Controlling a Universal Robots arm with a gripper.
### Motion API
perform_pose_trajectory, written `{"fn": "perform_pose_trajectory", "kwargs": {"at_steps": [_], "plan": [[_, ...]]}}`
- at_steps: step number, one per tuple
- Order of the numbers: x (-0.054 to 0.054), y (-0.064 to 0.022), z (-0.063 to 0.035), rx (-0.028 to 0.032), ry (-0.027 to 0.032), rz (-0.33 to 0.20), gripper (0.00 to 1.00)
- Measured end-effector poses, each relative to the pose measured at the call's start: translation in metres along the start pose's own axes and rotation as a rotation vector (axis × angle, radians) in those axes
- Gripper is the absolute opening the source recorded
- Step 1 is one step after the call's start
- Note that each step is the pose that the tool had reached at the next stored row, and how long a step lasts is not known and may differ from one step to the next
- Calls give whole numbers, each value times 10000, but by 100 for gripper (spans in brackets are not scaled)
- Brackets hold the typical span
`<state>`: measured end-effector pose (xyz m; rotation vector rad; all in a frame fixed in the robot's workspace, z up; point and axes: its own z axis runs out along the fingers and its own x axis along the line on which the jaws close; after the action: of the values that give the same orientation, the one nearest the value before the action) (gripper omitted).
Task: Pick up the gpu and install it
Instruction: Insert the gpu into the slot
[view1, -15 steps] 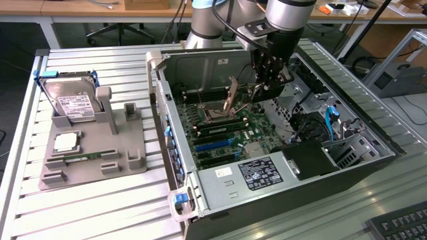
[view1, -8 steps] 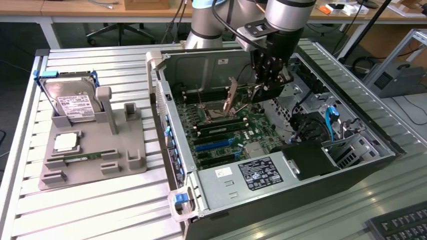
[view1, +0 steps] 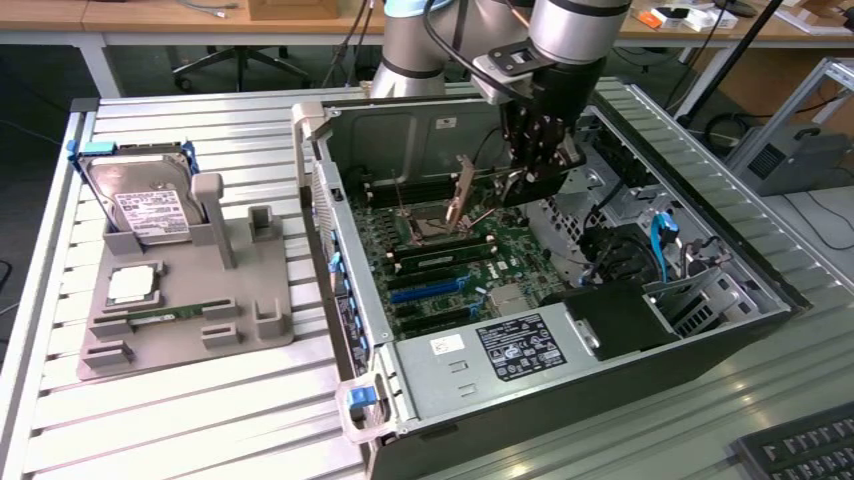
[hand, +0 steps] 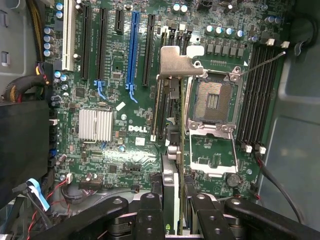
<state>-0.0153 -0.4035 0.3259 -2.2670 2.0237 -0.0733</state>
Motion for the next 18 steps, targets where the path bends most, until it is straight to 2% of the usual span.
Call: {"fn": "perform_pose_trajectory", "kwargs": {"at_steps": [18], "plan": [[0, 17, 35, 0, -1, -1, 27]]}}
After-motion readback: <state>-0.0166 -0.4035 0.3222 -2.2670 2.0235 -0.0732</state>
